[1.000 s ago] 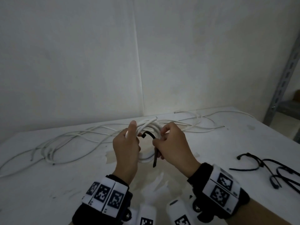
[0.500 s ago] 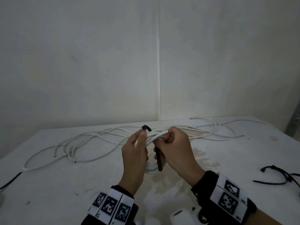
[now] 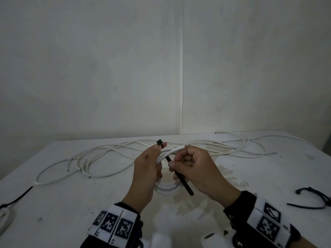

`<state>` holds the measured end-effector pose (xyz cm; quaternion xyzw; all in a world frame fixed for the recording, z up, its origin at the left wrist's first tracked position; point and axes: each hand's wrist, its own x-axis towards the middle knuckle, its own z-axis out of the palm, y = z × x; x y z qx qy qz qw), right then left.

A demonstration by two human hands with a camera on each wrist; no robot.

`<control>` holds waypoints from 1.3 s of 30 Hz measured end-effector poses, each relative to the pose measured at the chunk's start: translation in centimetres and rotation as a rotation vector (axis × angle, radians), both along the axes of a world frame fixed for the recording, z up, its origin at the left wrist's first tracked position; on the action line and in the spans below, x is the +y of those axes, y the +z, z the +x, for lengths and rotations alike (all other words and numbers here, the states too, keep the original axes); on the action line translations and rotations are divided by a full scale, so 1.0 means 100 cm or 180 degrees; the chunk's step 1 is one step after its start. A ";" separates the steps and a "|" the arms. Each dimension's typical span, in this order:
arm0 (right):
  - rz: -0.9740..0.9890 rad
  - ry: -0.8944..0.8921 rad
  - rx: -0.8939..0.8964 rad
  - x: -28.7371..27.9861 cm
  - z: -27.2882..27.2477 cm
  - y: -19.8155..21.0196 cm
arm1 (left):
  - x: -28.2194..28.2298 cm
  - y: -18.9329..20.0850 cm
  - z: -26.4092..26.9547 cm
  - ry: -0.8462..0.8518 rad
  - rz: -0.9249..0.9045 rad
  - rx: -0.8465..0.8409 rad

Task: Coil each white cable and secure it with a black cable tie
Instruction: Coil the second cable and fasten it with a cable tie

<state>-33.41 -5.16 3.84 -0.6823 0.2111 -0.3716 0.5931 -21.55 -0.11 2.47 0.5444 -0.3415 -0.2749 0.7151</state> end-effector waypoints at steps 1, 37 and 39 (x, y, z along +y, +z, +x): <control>-0.0042 0.0031 0.0012 0.000 0.000 0.000 | 0.000 0.000 0.000 0.0005 -0.0025 -0.0001; -0.0694 -0.0471 0.0458 -0.004 -0.002 0.012 | -0.006 0.000 -0.015 -0.0044 -0.0002 0.0308; -0.0620 -0.0494 0.0484 -0.005 -0.002 0.013 | -0.007 0.001 -0.015 -0.0039 0.0000 0.0344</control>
